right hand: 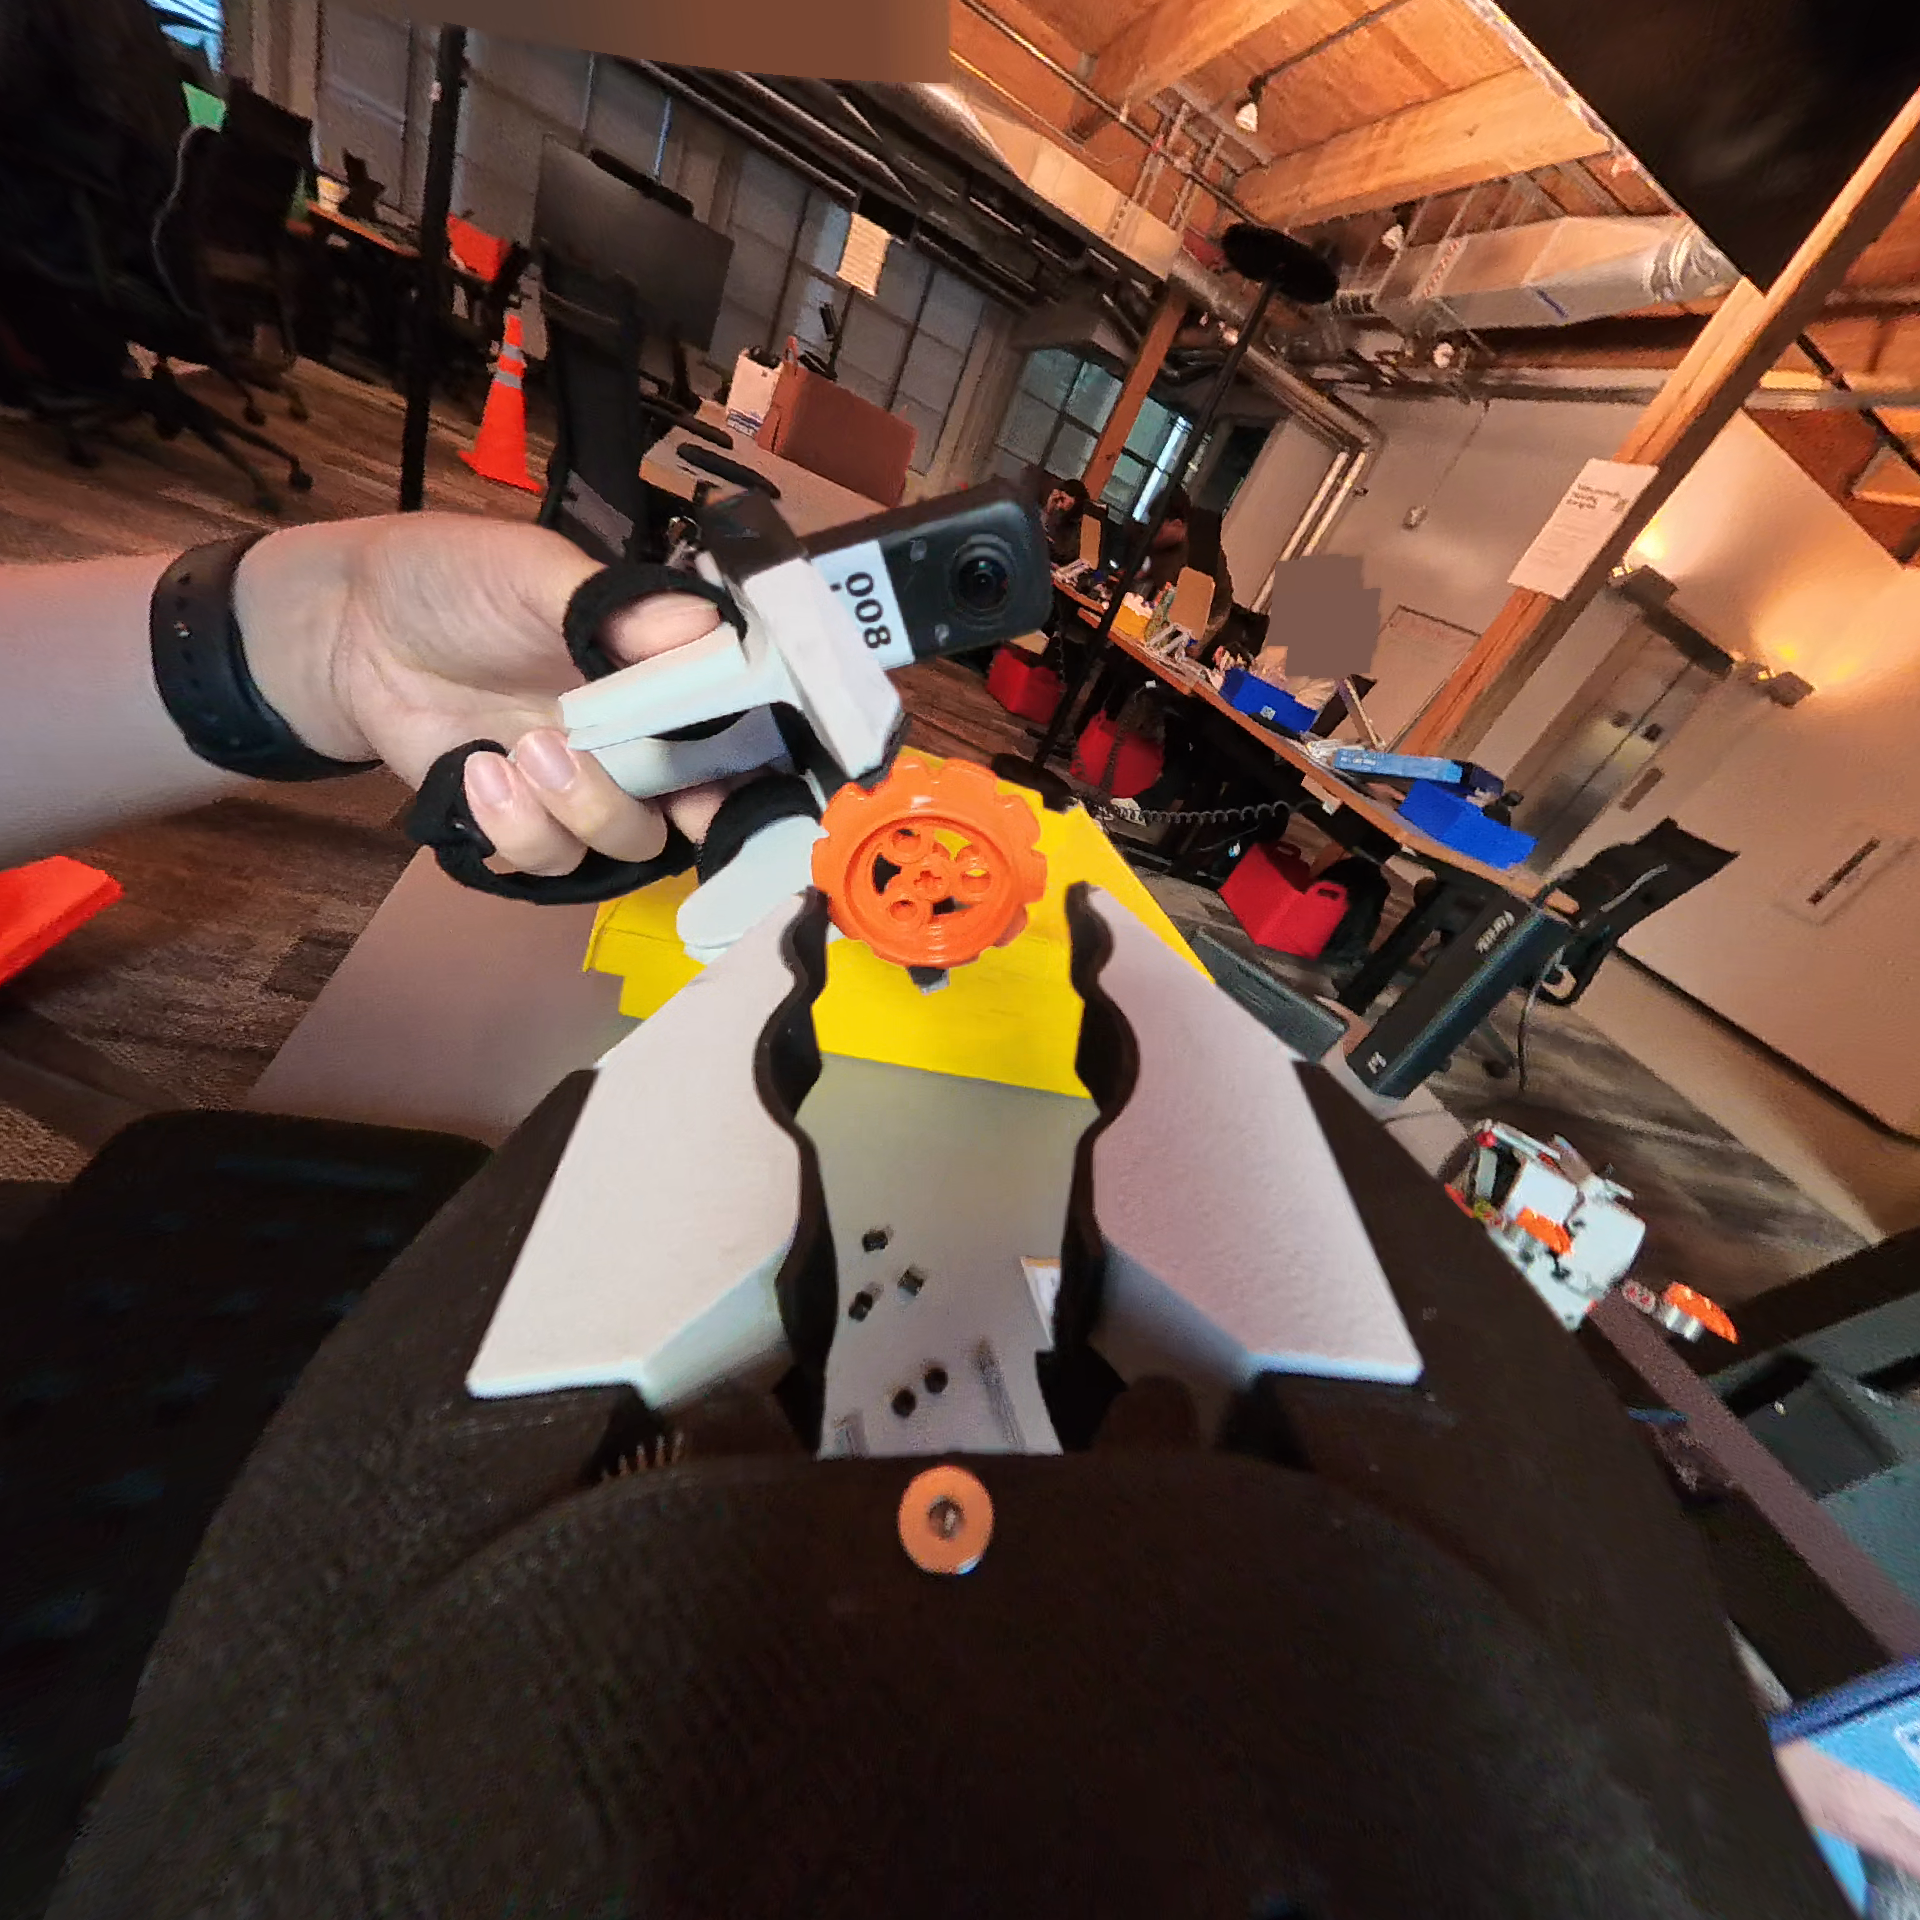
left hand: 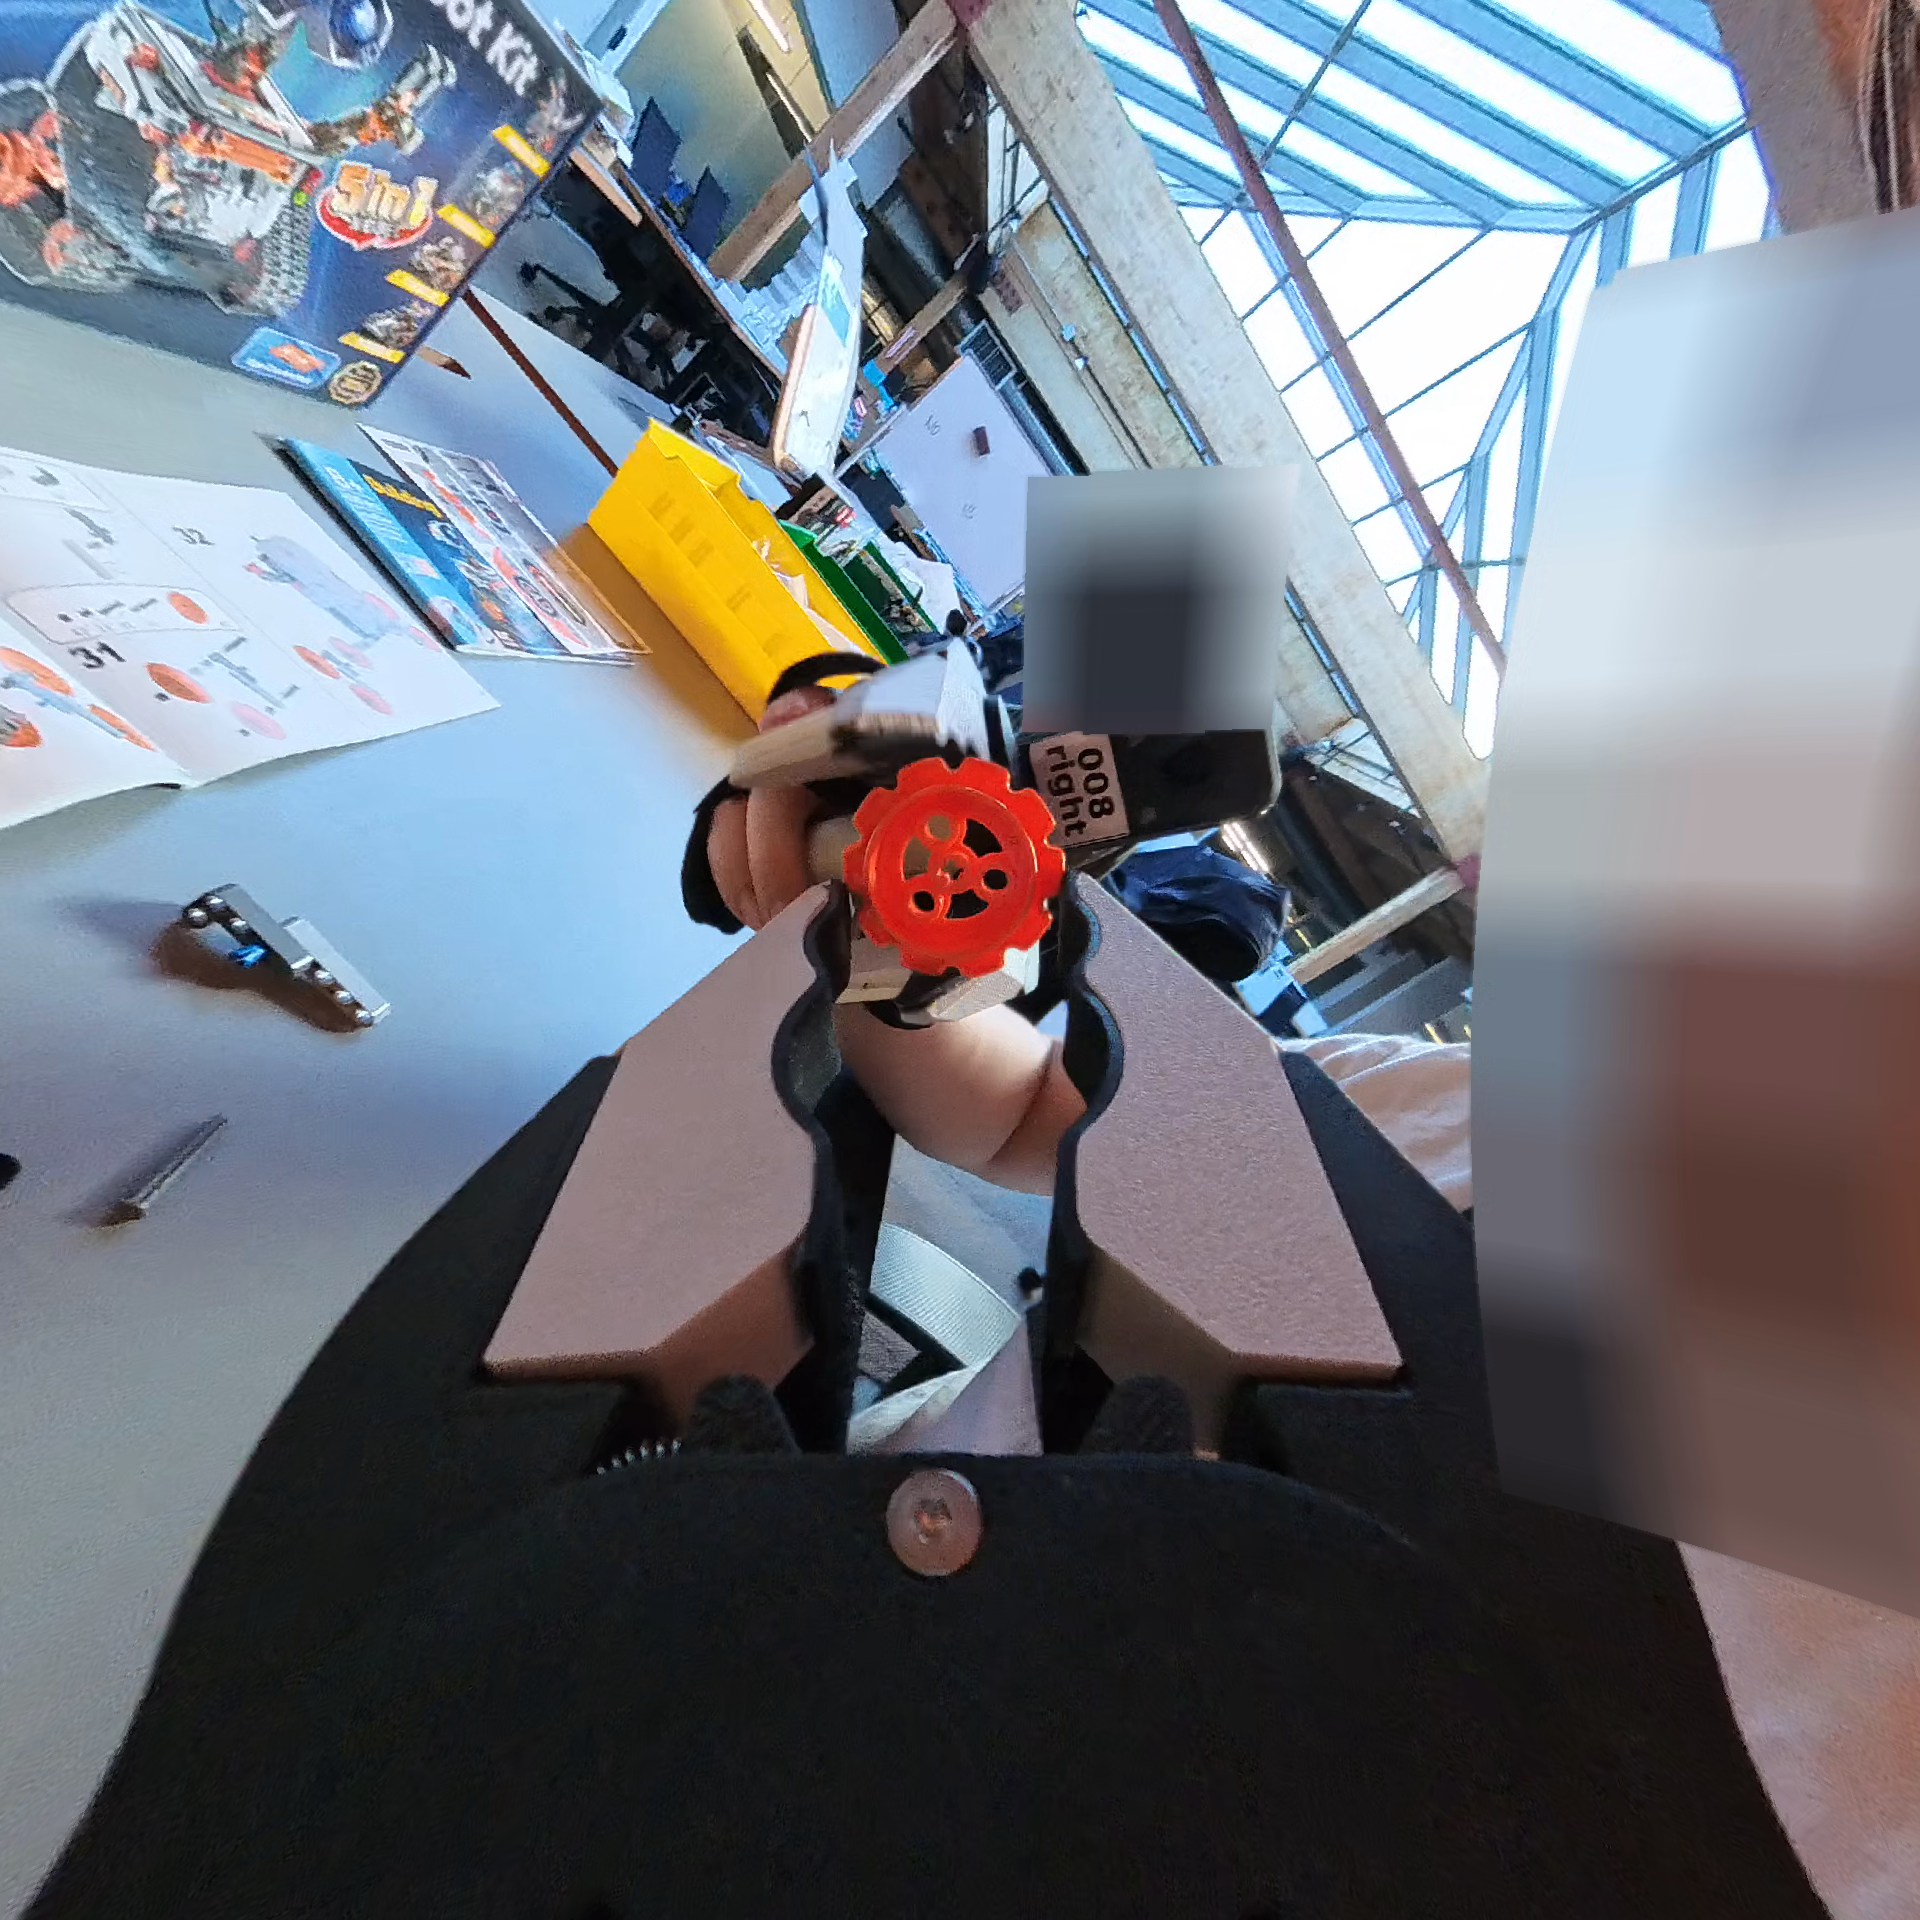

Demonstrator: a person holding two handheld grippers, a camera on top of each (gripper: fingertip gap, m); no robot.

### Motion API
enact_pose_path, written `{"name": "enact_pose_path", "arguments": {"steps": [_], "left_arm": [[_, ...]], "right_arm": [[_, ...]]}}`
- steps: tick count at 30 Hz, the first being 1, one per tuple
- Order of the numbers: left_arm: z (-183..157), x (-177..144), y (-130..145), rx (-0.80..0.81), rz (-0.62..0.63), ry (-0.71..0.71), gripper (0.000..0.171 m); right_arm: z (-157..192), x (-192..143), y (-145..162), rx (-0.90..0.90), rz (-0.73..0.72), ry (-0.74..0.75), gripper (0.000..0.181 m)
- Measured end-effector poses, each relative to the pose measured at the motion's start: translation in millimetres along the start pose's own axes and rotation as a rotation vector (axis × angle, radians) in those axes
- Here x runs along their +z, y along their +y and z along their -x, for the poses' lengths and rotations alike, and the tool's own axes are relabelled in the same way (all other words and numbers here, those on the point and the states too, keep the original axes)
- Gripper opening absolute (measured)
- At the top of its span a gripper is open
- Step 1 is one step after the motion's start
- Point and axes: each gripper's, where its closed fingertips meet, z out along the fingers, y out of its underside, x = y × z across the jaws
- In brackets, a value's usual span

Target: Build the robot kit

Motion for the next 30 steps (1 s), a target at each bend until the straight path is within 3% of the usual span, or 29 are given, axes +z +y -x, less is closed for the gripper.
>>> {"name": "enact_pose_path", "arguments": {"steps": [5,9,15,20,25,27,30], "left_arm": [[7,16,18,-0.024,0.035,-0.008,0.038],[16,25,40,-0.048,0.094,-0.045,0.04],[23,-5,31,0.263,0.057,-0.31,0.043],[17,-33,15,0.457,-0.011,-0.472,0.043],[3,-3,28,0.379,-0.05,-0.257,0.057],[3,13,32,0.296,-0.077,-0.152,0.063],[-1,30,31,0.202,-0.104,-0.012,0.059]], "right_arm": [[12,-20,5,0.062,0.012,-0.021,0.042],[27,-42,26,0.136,0.103,-0.066,0.042],[-22,-99,85,0.144,0.388,0.088,0.042],[-32,-107,70,0.12,0.324,0.062,0.042],[-1,-80,27,0.12,0.006,-0.074,0.042],[13,-68,24,0.095,-0.025,-0.132,0.042],[24,-59,19,0.047,-0.042,-0.195,0.042]]}}
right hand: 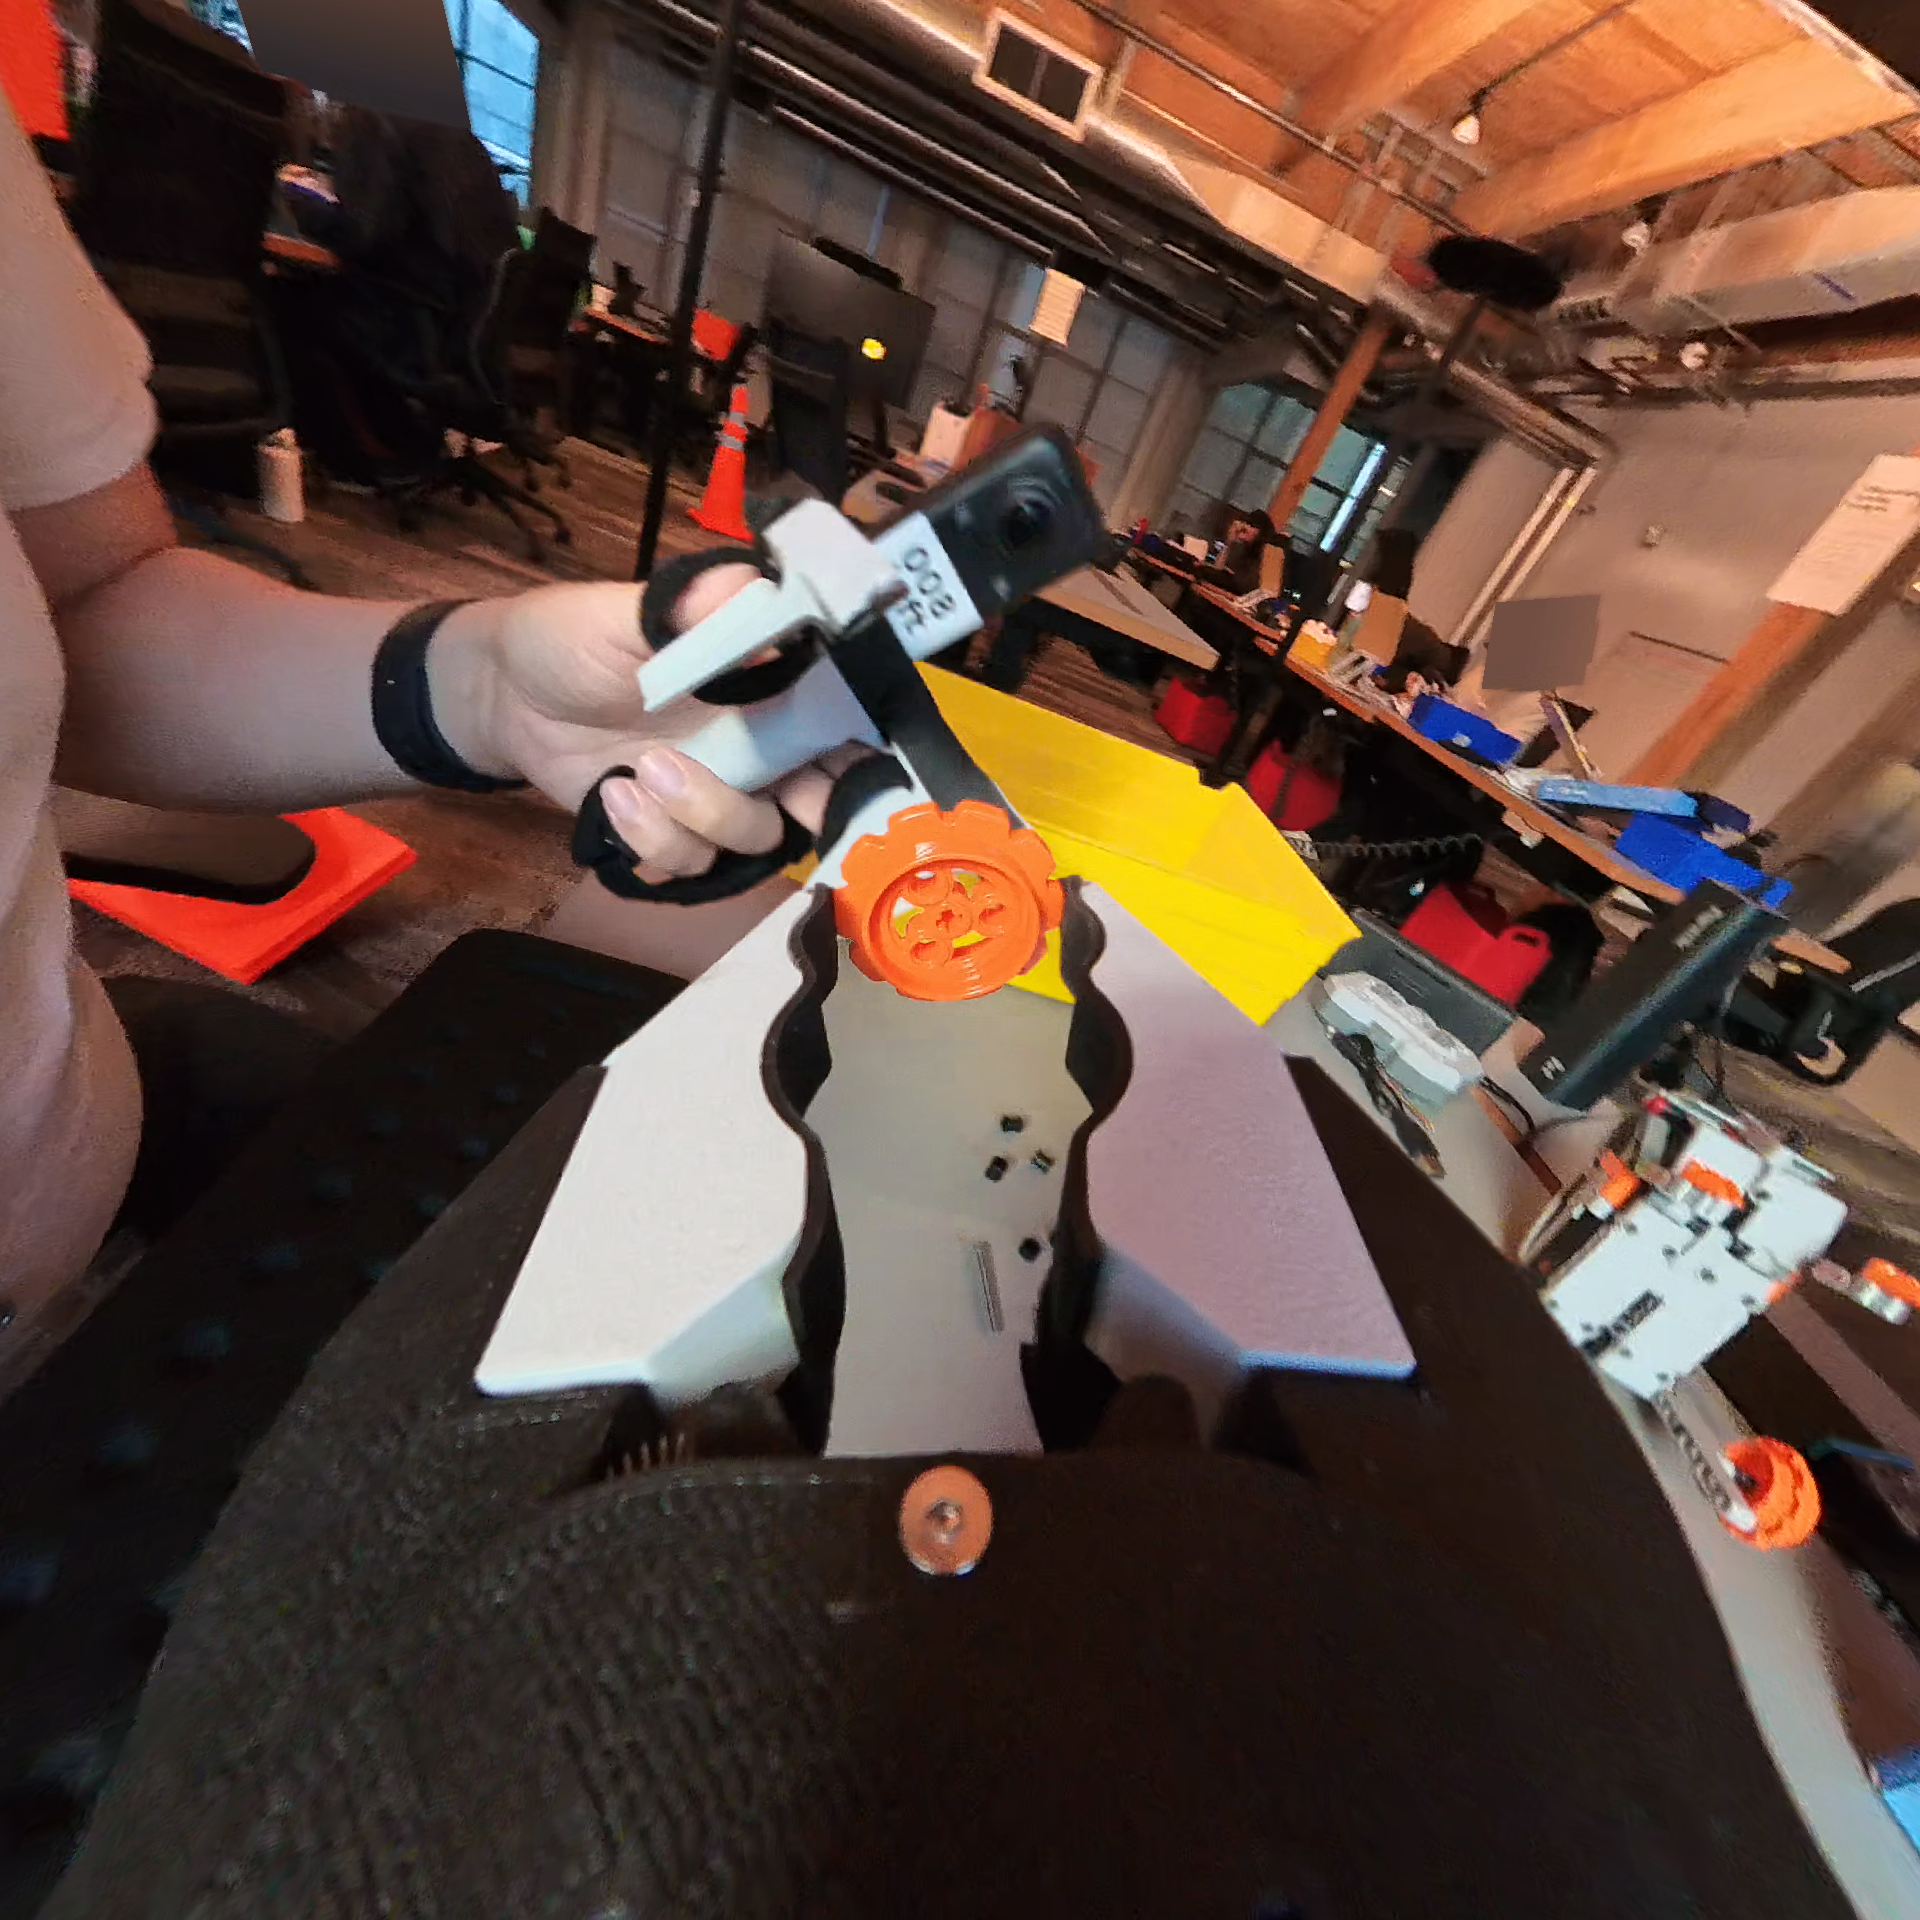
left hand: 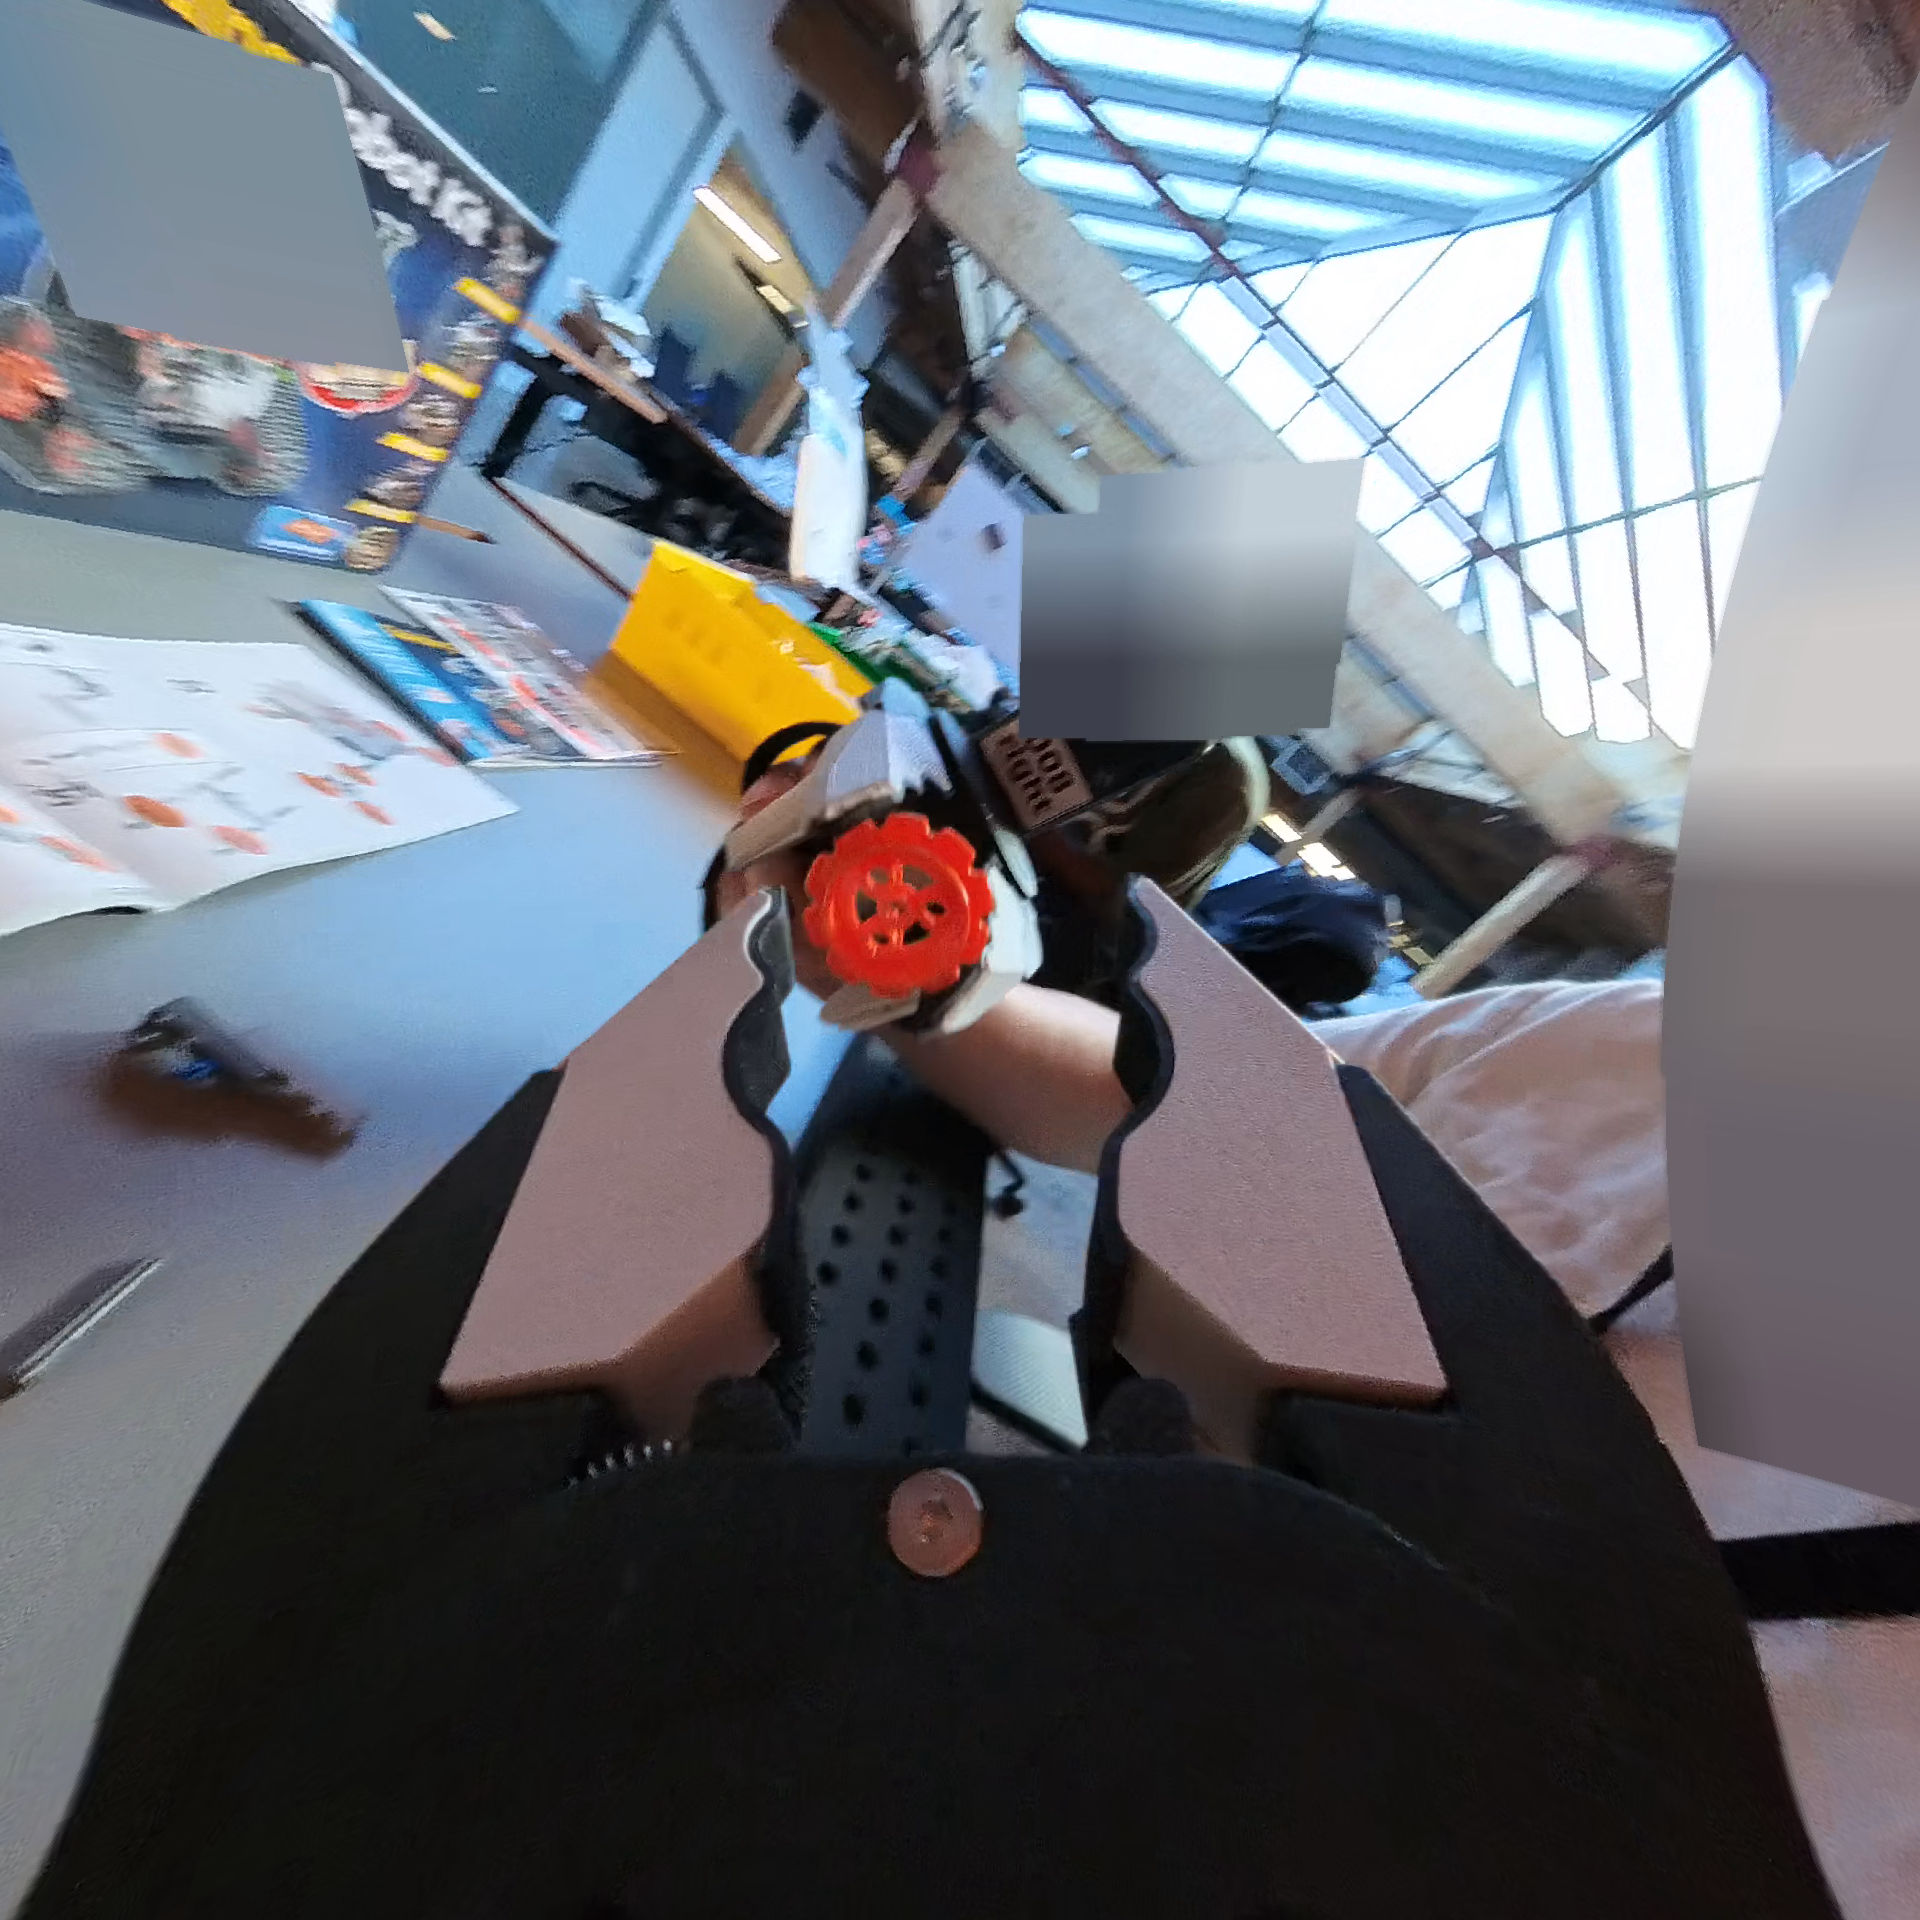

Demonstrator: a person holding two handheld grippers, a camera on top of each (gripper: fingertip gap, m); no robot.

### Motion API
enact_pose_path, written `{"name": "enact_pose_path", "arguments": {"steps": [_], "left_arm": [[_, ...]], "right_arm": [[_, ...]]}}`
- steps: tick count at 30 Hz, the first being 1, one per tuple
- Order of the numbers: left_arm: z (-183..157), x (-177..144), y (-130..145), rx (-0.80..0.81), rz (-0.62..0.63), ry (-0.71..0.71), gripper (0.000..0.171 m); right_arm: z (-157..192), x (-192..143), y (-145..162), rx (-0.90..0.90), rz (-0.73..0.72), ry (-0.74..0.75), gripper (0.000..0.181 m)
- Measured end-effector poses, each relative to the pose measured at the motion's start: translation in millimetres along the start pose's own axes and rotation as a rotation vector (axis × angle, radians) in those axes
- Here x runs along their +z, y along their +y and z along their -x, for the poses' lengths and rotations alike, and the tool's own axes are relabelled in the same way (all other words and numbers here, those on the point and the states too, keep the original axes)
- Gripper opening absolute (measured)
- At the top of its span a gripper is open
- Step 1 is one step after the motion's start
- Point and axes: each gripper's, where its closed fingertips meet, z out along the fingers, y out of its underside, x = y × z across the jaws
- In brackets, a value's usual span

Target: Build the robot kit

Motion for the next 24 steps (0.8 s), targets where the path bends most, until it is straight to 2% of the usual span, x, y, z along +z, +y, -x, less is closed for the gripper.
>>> {"name": "enact_pose_path", "arguments": {"steps": [3,6,7,9,11,12,14,16,17,20,22,24], "left_arm": [[0,12,1,-0.035,0.015,0.057,0.052],[14,18,6,-0.013,0.05,-0.009,0.031],[16,19,5,-0.01,0.048,-0.011,0.03],[18,19,8,-0.026,0.054,-0.005,0.031],[24,19,16,-0.043,0.085,-0.02,0.058],[24,19,21,-0.044,0.102,-0.009,0.059],[13,22,23,-0.054,0.082,0.068,0.06],[-5,24,15,-0.082,0.008,0.211,0.044],[-10,25,13,-0.105,-0.016,0.265,0.043],[-19,30,16,-0.145,-0.018,0.362,0.039],[-11,32,20,-0.117,0.006,0.296,0.038],[4,33,26,-0.076,0.068,0.168,0.038]], "right_arm": [[-1,4,-1,-0.041,0.014,-0.01,0.042],[0,5,2,-0.061,0.016,-0.019,0.041],[-1,5,3,-0.069,0.006,-0.003,0.042],[-2,4,6,-0.074,-0.001,0.014,0.042],[-3,1,9,-0.077,-0.001,0.024,0.042],[-3,0,6,-0.069,-0.016,0.023,0.042],[1,-3,-3,-0.02,-0.079,-0.007,0.042],[6,-5,-13,0.042,-0.153,-0.045,0.042],[8,-6,-18,0.067,-0.191,-0.058,0.042],[12,-9,-24,0.095,-0.229,-0.08,0.042],[10,-10,-14,0.072,-0.176,-0.068,0.042],[7,-10,2,0.013,-0.082,-0.034,0.042]]}}
